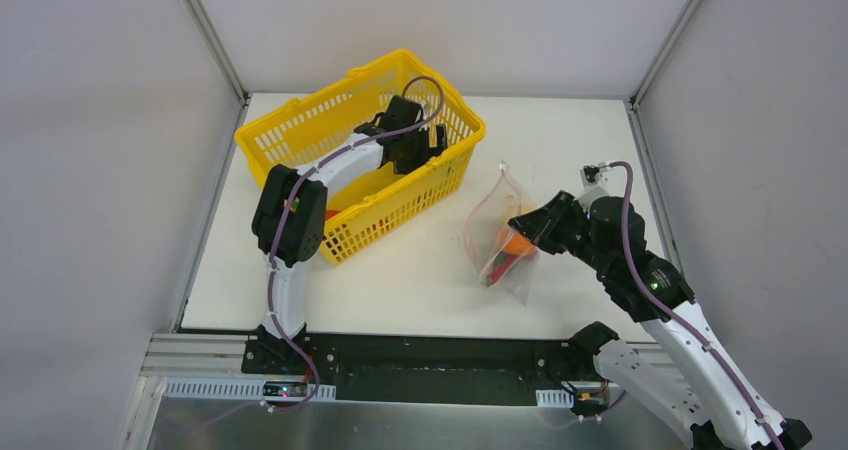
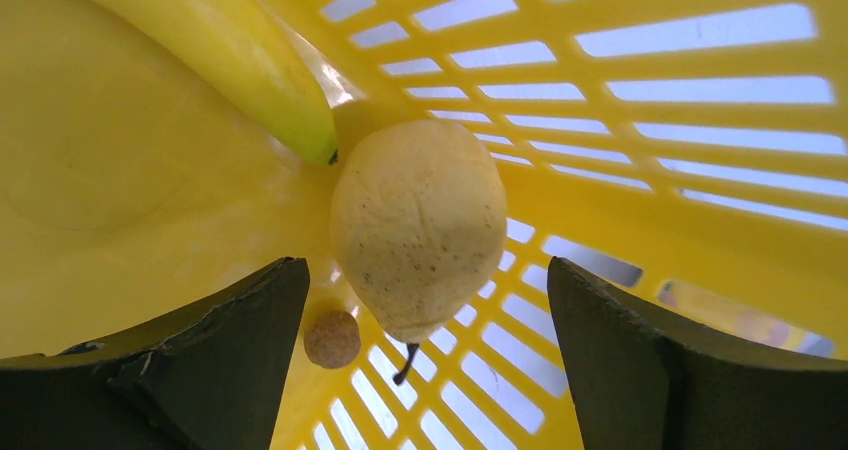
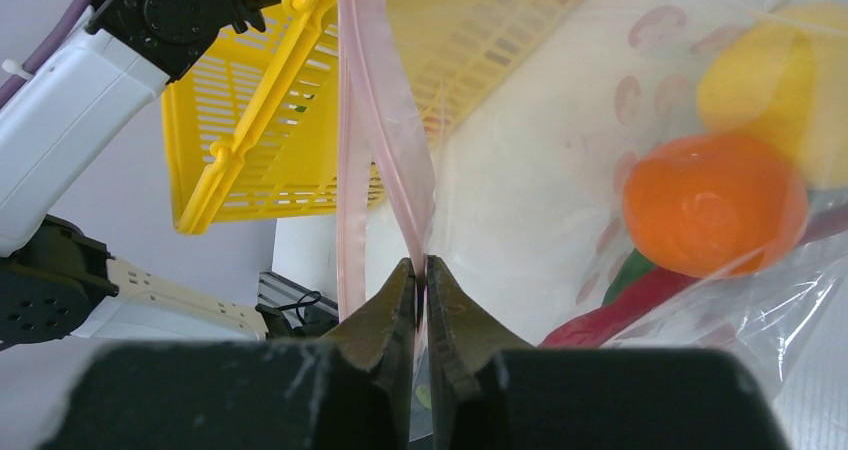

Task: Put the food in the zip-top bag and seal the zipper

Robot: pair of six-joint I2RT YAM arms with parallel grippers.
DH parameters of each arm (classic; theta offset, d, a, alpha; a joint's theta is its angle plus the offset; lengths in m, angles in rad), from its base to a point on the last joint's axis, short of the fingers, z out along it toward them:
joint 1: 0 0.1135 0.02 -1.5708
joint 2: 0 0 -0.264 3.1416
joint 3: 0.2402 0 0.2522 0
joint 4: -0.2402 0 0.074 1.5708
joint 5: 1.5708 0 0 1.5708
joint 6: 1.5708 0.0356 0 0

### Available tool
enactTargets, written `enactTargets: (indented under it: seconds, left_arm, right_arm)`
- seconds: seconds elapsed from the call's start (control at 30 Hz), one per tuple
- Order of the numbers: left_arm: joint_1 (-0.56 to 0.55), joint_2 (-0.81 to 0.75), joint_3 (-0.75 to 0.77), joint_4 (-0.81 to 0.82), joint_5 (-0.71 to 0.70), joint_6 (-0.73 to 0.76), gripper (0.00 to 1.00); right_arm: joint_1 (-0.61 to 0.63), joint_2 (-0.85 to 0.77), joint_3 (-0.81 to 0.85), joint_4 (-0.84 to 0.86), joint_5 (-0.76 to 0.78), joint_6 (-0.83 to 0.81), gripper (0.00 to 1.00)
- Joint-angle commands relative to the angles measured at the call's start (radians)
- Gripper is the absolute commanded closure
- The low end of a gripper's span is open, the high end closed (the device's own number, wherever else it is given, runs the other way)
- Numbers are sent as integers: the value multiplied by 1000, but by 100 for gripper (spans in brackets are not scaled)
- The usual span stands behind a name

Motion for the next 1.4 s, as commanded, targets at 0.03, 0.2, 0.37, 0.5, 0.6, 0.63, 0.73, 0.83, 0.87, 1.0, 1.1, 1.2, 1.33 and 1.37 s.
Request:
enactTargets:
  seconds: [0.03,0.2,0.37,0.5,0.6,0.63,0.73,0.83,0.87,1.0,1.1,1.2,1.33,1.37]
  left_arm:
    - [-18,66,64,-82,-77,44,10]
    - [-41,75,29,-107,-153,53,17]
    - [-48,55,-7,-93,-160,47,37]
    - [-48,0,-36,-70,-184,49,54]
    - [-47,-55,-43,-71,-199,58,61]
    - [-48,-74,-48,-73,-206,60,64]
    - [-48,-143,-79,-71,-245,61,69]
    - [-48,-222,-120,-69,-288,61,73]
    - [-47,-251,-135,-66,-299,61,73]
    - [-47,-362,-174,-89,-350,61,73]
    - [-48,-443,-194,-111,-373,72,73]
    - [-49,-517,-216,-122,-385,79,73]
    - [-49,-607,-234,-149,-397,90,71]
    - [-50,-627,-237,-160,-395,92,71]
  right_arm:
    - [1,-5,25,11,-10,0,90]
    - [1,-3,25,10,-13,4,90]
    - [0,1,24,10,-17,9,90]
    - [1,1,23,11,-17,13,90]
    - [1,0,20,10,-18,16,90]
    - [1,-2,18,10,-20,17,90]
    - [0,-7,14,10,-19,20,90]
    - [1,-10,12,10,-16,20,90]
    - [1,-7,12,11,-18,20,90]
    - [0,7,14,17,-34,18,90]
    - [0,16,14,24,-45,18,90]
    - [1,19,10,36,-53,19,90]
    - [0,28,11,47,-68,23,90]
    - [0,31,13,47,-72,23,90]
